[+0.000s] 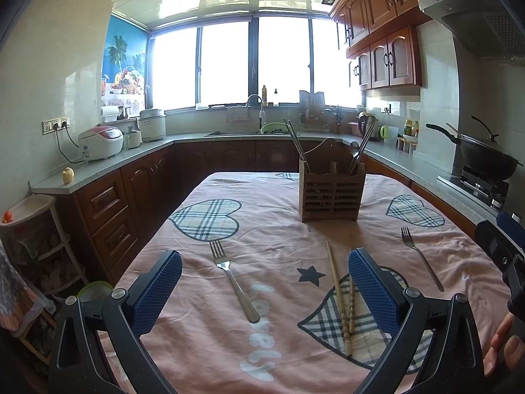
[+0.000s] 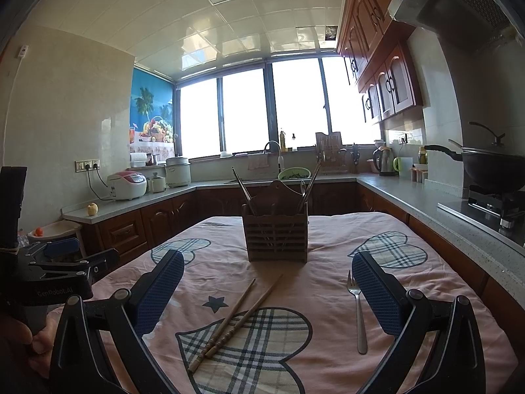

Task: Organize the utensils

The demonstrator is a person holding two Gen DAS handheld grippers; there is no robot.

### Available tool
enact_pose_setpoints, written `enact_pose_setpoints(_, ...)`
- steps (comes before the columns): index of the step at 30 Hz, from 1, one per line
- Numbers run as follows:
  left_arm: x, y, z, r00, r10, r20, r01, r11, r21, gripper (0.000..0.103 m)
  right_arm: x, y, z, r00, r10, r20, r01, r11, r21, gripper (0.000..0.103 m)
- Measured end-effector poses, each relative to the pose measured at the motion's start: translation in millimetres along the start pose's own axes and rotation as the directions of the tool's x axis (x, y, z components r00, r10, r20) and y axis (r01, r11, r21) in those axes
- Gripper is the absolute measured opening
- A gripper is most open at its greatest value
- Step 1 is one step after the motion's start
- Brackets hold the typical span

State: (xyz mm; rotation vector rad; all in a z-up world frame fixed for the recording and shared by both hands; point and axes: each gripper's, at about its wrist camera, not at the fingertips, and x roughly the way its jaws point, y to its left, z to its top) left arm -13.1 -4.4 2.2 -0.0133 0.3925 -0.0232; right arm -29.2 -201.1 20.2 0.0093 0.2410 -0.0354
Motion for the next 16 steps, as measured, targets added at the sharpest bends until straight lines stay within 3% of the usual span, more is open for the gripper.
enact_pose_setpoints(16, 10.1, -8.0, 5.5, 1.0, -0.018, -0.015, 0.018, 1.0, 0.003, 0.102, 4.3, 2.9, 0.9, 1.0, -0.002, -0.009, 0.002, 1.0, 0.009, 0.103)
